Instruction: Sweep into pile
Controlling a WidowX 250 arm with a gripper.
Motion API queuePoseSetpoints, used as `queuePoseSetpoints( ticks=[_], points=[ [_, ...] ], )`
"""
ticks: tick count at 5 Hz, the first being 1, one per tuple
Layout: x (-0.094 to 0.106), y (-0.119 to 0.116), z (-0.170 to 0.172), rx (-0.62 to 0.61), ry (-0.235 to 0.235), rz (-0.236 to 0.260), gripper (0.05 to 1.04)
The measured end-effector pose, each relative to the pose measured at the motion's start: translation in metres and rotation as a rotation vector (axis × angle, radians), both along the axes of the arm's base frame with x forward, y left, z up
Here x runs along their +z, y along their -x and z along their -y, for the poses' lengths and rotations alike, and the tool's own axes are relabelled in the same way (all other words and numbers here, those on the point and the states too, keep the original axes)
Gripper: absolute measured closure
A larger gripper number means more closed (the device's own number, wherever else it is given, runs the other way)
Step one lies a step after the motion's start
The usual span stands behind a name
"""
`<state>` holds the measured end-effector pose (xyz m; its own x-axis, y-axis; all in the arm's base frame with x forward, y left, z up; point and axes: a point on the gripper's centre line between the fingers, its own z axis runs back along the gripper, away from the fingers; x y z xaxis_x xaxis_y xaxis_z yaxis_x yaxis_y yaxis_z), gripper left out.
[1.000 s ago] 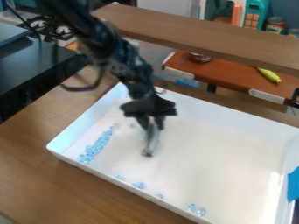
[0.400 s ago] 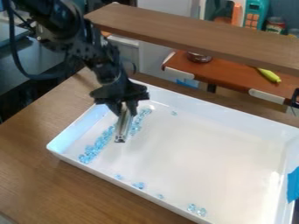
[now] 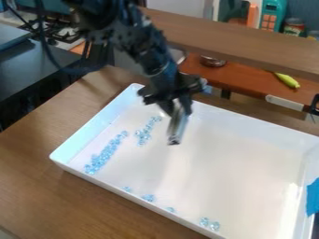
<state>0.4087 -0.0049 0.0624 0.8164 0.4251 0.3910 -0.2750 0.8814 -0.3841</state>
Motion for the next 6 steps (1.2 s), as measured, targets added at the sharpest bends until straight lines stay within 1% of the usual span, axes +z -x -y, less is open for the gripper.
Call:
queuePoseSetpoints(
  ticks=[1,2,3,5,6],
  points=[
    [-0.019,-0.017,0.010,0.001,-0.020,-0.040,0.710],
    [-0.037,-0.030,0.009,0.014,-0.049,-0.066,0.710],
    [-0.048,-0.041,0.004,0.035,-0.071,-0.078,0.710],
    [-0.059,-0.044,-0.009,0.058,-0.080,-0.096,0.710],
    [-0.059,-0.043,-0.021,0.071,-0.084,-0.092,0.710]
  ],
)
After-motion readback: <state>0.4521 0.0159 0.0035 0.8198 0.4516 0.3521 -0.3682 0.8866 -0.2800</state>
